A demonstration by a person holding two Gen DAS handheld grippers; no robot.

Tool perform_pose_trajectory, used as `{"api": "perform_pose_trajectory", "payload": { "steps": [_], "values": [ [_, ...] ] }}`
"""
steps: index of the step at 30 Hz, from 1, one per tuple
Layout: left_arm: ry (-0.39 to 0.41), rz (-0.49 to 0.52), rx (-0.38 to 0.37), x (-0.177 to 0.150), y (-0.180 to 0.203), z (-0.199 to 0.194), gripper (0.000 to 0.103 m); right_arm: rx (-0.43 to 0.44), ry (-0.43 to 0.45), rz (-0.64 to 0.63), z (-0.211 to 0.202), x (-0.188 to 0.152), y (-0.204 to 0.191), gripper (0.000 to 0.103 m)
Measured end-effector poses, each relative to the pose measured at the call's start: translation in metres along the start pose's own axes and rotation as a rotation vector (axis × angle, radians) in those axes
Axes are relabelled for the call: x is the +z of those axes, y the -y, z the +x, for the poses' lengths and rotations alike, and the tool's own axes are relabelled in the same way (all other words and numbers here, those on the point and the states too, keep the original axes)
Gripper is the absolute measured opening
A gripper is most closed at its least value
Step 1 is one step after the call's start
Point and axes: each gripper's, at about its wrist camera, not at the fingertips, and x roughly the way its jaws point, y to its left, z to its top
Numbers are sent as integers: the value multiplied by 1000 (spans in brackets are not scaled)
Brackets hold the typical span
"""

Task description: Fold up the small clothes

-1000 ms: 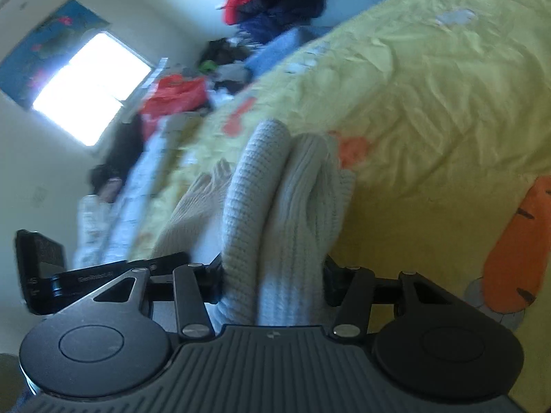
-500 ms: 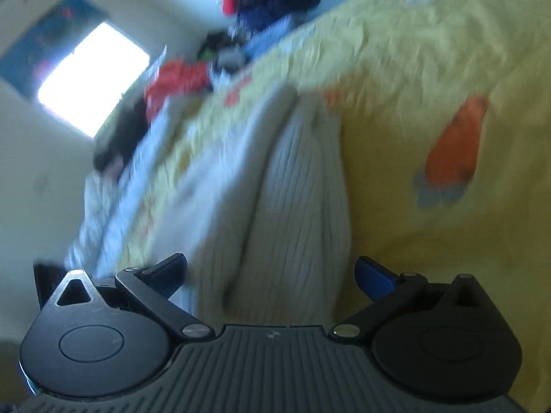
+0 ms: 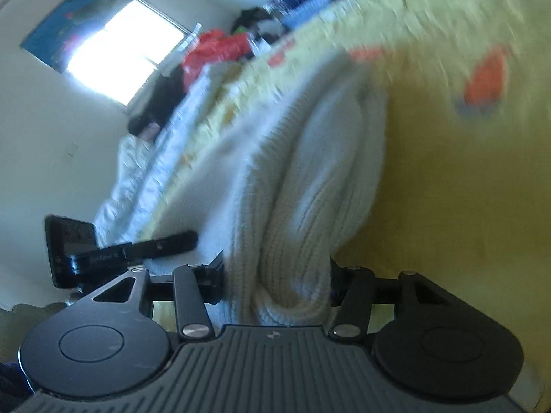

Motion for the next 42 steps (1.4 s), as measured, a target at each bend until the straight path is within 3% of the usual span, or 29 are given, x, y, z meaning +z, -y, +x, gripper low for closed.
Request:
{"api": "perform_pose_trajectory", "payload": {
  "steps": [1, 2, 6, 10, 12, 15, 18, 19, 20, 21, 24, 26, 28, 29, 33, 35, 37, 38, 40, 42],
  "values": [
    [24, 6, 18, -4, -1, -1, 74, 23, 25, 50, 1, -4, 10, 60],
    [39, 3, 36, -5, -2, -3, 78, 38, 37, 95, 1, -5, 17, 69],
    [121, 72, 12, 2, 3, -43, 78, 18, 65, 87, -18, 10, 9, 81],
    [234, 103, 59, 39, 3, -58, 93, 20, 206, 68, -42, 54, 7, 101],
    [213, 95, 72, 61, 0, -36, 93, 0, 212, 45, -28, 81, 6, 101],
    [102, 83, 129, 86, -2, 20, 93, -67, 145, 44, 13, 115, 11, 101],
    [25, 87, 134, 100, -1, 62, 93, -100, 65, 95, 54, 135, 19, 97],
    [9, 73, 122, 105, -2, 69, 78, -85, 52, 98, 63, 137, 19, 88],
    [13, 65, 112, 110, 1, 69, 52, -100, 60, 73, 68, 134, 15, 80],
    [38, 72, 151, 110, 8, 63, 47, -129, 50, 12, 71, 136, 8, 49],
    [75, 207, 238, 97, 33, 59, 44, -139, 78, -142, 61, 134, -1, 47],
    [98, 287, 295, 86, 38, 72, 46, -153, 60, -100, 69, 136, 22, 44],
    [126, 332, 324, 82, 41, 76, 48, -92, 101, -40, 68, 132, 35, 42],
    [133, 349, 338, 79, 44, 75, 49, -105, 113, -56, 68, 129, 32, 43],
    [199, 452, 417, 69, 67, 50, 53, -270, 151, -136, 58, 124, 4, 74],
    [275, 495, 448, 62, 83, 31, 59, -326, 246, -182, 39, 119, -19, 73],
    [336, 506, 446, 59, 94, 23, 71, -288, 377, -232, 23, 111, -48, 72],
    [336, 506, 433, 60, 99, 25, 75, -245, 390, -233, 22, 112, -60, 74],
    [291, 516, 423, 60, 103, 41, 75, -168, 361, -204, 34, 115, -77, 86],
    [207, 506, 434, 59, 103, 63, 75, -111, 318, -163, 51, 122, -78, 90]
  ]
}}
